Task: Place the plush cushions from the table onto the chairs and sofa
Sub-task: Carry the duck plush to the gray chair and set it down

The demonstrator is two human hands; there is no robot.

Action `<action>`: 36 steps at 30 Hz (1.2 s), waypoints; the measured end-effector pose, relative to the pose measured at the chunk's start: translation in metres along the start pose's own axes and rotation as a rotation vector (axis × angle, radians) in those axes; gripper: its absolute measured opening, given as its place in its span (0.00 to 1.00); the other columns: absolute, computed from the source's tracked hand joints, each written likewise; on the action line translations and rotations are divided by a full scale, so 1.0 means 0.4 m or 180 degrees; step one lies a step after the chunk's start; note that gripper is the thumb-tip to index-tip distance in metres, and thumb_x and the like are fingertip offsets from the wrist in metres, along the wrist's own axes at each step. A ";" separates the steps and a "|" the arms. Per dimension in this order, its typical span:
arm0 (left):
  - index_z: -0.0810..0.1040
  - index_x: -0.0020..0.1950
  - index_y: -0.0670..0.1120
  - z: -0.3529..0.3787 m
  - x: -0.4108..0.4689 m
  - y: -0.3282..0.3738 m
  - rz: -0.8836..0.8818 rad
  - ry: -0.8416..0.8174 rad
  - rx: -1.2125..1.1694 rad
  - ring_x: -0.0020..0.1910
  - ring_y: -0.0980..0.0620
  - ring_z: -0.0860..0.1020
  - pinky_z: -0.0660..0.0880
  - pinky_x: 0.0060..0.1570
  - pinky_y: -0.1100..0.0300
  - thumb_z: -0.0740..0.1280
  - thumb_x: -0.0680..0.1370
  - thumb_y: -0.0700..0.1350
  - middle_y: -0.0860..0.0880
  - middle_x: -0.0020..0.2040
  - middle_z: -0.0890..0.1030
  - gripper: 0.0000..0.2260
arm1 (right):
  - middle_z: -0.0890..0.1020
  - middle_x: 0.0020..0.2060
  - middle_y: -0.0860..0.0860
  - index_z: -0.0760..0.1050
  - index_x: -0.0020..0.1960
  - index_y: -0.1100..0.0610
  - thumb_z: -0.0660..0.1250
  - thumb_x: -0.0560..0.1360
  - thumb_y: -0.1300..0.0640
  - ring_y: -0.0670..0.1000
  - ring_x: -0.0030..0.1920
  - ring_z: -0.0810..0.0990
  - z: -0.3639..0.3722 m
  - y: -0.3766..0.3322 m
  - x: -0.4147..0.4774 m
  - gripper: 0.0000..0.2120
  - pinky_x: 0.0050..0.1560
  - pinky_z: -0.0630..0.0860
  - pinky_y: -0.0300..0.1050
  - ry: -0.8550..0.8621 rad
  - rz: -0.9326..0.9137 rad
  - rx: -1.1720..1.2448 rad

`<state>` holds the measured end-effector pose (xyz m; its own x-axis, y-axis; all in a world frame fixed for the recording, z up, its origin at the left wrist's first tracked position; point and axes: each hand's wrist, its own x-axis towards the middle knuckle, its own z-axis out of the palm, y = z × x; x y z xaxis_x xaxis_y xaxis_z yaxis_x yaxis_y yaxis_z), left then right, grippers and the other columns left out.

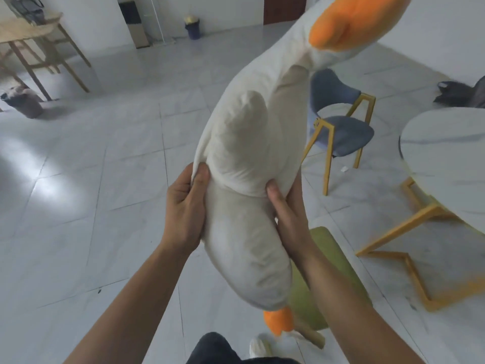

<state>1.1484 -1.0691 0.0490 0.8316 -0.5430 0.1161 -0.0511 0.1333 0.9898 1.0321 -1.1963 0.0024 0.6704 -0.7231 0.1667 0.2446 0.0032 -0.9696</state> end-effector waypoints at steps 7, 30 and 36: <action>0.78 0.48 0.38 -0.020 0.488 -0.116 -0.0204 -0.0247 -0.0156 0.47 0.47 0.77 0.75 0.50 0.49 0.60 0.86 0.45 0.43 0.46 0.79 0.14 | 0.69 0.78 0.42 0.56 0.83 0.46 0.68 0.79 0.42 0.45 0.78 0.67 0.103 0.142 0.442 0.37 0.79 0.64 0.58 0.0189 0.0092 -0.0056; 0.83 0.55 0.45 1.041 1.379 -0.343 -0.0809 -0.2692 0.0169 0.50 0.55 0.82 0.79 0.53 0.58 0.60 0.86 0.48 0.46 0.51 0.86 0.13 | 0.85 0.57 0.39 0.77 0.67 0.44 0.70 0.70 0.37 0.38 0.54 0.85 -0.637 0.223 1.251 0.27 0.47 0.79 0.31 0.2964 0.0719 0.0127; 0.81 0.63 0.44 1.247 1.573 -0.409 -0.1003 -0.2562 -0.0017 0.60 0.52 0.81 0.77 0.61 0.55 0.60 0.86 0.50 0.47 0.59 0.85 0.15 | 0.85 0.61 0.38 0.74 0.71 0.42 0.72 0.71 0.37 0.42 0.61 0.84 -0.815 0.206 1.491 0.30 0.58 0.79 0.42 0.2667 0.0792 0.0260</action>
<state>1.4041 -1.8461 0.0017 0.1619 -0.9771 -0.1382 0.1203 -0.1195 0.9855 1.2238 -1.8525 -0.0364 -0.0162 -0.9641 -0.2652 0.2306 0.2545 -0.9392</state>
